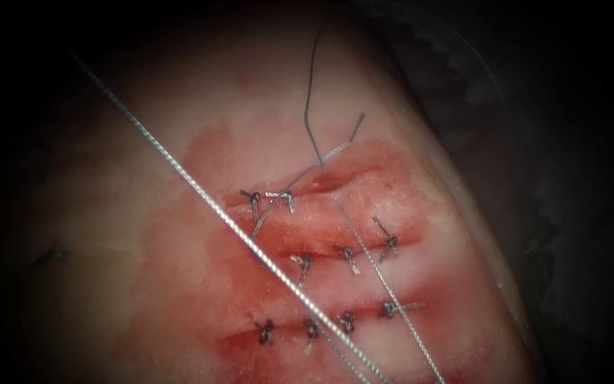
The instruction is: Wound Closure
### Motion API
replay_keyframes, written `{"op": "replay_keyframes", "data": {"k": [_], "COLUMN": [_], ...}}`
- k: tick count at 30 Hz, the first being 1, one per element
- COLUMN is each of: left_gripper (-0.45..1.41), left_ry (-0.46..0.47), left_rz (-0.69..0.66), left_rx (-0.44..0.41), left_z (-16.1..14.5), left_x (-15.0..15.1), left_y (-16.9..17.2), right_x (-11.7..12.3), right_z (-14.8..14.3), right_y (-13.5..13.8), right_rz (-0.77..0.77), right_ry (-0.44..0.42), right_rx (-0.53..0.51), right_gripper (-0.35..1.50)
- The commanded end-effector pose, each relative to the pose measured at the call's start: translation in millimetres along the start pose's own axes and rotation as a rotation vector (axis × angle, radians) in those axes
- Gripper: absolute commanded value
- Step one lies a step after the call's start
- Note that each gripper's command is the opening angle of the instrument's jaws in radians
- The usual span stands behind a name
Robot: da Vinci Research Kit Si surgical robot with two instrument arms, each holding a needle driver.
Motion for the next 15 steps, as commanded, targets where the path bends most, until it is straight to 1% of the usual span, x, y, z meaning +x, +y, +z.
{"op": "replay_keyframes", "data": {"k": [1,2,3,4,5,7,8,9,10,11,12,13,14,15], "left_gripper": [-0.45,-0.45,-0.45,-0.45,-0.45,-0.45,-0.45,-0.45,-0.45,-0.45,-0.45,-0.45,-0.45,-0.45], "left_ry": [-0.012,-0.015,-0.012,-0.012,-0.009,0.006,0.026,0.079,0.122,0.166,0.219,0.229,0.229,0.242], "left_rz": [0.003,-0.012,-0.035,-0.035,-0.057,-0.083,-0.108,-0.126,-0.125,-0.137,-0.153,-0.155,-0.155,-0.17], "left_rx": [0.0,0.003,0.031,0.031,0.065,0.116,0.118,0.117,0.132,0.154,0.225,0.243,0.243,0.259], "left_z": [1.0,0.9,0.6,0.6,-0.1,-2.3,-3.2,-3.9,-4.1,-4.2,-4.7,-4.9,-4.9,-5.2], "left_x": [-1.2,-0.8,0.2,0.2,2.7,7.0,8.8,11.2,12.7,14.3,18.1,19.6,19.6,20.9], "left_y": [-0.1,-0.2,-0.6,-0.6,-1.6,-3.4,-4.4,-6.2,-7.6,-9.1,-12.8,-14.4,-14.4,-15.8], "right_x": [-1.4,-2.4,-3.8,-3.8,-7.1,-9.9,-10.8,-11.6,-12.5,-13.2,-14.4,-14.5,-14.5,-14.6], "right_z": [0.2,0.1,0.0,0.0,-0.3,-0.6,-0.8,-0.9,-1.1,-1.1,-1.1,-1.1,-1.1,-1.2], "right_y": [-0.7,-0.9,-1.2,-1.2,-1.9,-2.6,-2.9,-3.2,-3.7,-4.1,-5.4,-5.9,-5.9,-6.3], "right_rz": [0.01,0.002,-0.01,-0.01,-0.009,0.04,0.086,0.158,0.26,0.302,0.348,0.366,0.366,0.379], "right_ry": [-0.052,-0.097,-0.151,-0.151,-0.297,-0.399,-0.435,-0.471,-0.516,-0.543,-0.603,-0.615,-0.615,-0.615], "right_rx": [0.048,0.096,0.156,0.156,0.335,0.456,0.49,0.502,0.507,0.514,0.531,0.525,0.525,0.515], "right_gripper": [-0.35,-0.21,0.09,0.09,0.59,0.68,0.68,0.66,0.57,0.61,0.71,0.73,0.73,0.78]}}
